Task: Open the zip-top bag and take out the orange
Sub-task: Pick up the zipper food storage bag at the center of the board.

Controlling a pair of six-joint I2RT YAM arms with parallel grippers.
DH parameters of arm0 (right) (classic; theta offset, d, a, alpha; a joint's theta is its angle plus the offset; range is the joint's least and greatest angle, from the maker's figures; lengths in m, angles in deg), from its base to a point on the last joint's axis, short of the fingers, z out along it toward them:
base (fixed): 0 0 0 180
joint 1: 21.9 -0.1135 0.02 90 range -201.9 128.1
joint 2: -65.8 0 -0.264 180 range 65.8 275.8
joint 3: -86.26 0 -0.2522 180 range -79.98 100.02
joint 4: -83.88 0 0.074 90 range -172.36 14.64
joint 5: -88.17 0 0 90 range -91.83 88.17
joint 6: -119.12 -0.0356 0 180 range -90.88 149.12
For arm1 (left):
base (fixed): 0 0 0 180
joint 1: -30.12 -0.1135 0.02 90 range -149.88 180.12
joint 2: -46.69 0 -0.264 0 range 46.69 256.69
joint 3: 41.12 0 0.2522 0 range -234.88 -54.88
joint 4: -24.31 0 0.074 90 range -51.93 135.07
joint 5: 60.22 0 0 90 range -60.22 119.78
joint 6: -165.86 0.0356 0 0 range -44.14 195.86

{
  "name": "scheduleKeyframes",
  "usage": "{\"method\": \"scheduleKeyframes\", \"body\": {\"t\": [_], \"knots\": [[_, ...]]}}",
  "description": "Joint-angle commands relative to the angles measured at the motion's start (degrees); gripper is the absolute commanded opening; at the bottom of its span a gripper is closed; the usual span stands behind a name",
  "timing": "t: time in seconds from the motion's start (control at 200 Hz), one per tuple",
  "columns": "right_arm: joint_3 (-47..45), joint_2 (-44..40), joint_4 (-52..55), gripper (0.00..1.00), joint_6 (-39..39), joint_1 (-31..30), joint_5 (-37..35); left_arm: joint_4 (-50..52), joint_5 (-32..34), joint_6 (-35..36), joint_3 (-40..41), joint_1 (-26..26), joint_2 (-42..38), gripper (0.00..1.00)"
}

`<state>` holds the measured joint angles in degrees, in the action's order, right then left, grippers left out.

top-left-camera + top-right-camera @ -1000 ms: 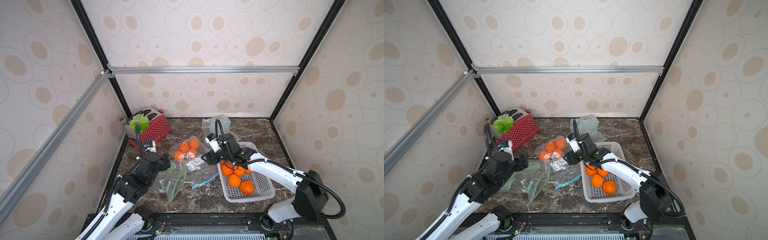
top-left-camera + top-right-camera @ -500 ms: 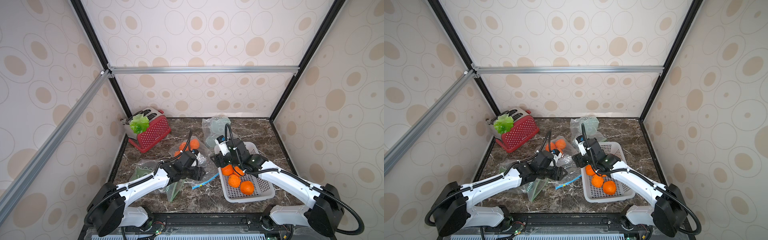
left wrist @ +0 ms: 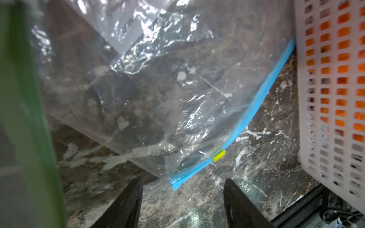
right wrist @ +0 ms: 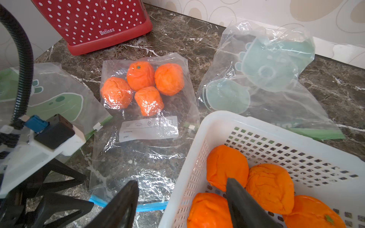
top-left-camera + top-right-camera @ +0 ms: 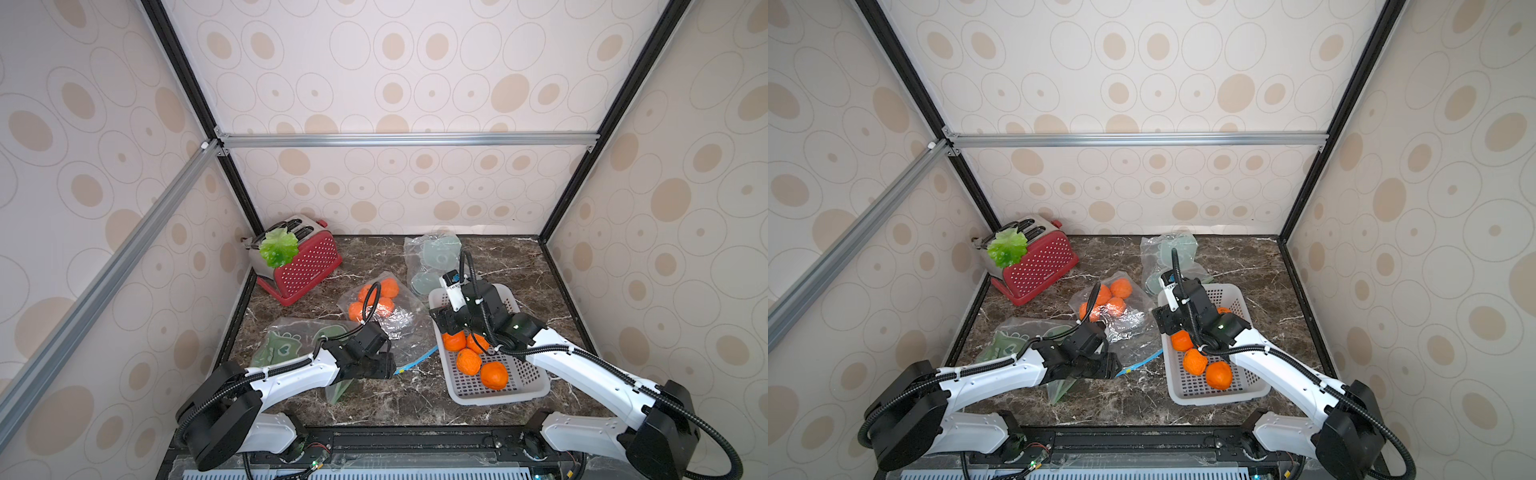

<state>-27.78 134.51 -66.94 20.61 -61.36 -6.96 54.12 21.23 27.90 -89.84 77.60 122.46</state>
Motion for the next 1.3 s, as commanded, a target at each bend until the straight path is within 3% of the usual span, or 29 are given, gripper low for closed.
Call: {"method": "scheduleKeyframes", "body": {"t": [0.0,0.461,0.536,0.721,0.901,1.092,1.297], "knots": [[-1.13,-0.51,0.17,0.73,-0.05,0.09,-0.33,2.08,0.97,-3.39,1.08,0.55,-1.02,0.66],[-1.95,-1.45,0.73,0.73,-0.02,0.17,-0.19,-12.62,-1.07,-7.42,1.87,0.50,9.87,0.60],[-1.93,-1.31,1.00,0.73,-0.02,0.10,-0.06,-12.76,0.03,-7.58,1.10,0.55,11.48,0.51],[-2.25,-1.46,1.06,0.73,0.16,0.16,-0.09,-12.79,1.85,-7.98,0.87,0.52,11.57,0.18],[-2.27,-1.82,-0.01,0.73,0.88,0.11,1.17,-7.71,5.61,-6.67,-0.13,0.49,5.08,0.00],[-5.99,-5.42,-9.59,0.70,6.45,0.10,14.03,2.33,7.45,-2.70,-5.76,-1.08,-3.92,0.00],[-9.54,-6.49,-20.61,0.68,16.95,-0.13,33.46,11.36,0.26,1.81,-10.02,-9.18,-12.09,0.00]]}}
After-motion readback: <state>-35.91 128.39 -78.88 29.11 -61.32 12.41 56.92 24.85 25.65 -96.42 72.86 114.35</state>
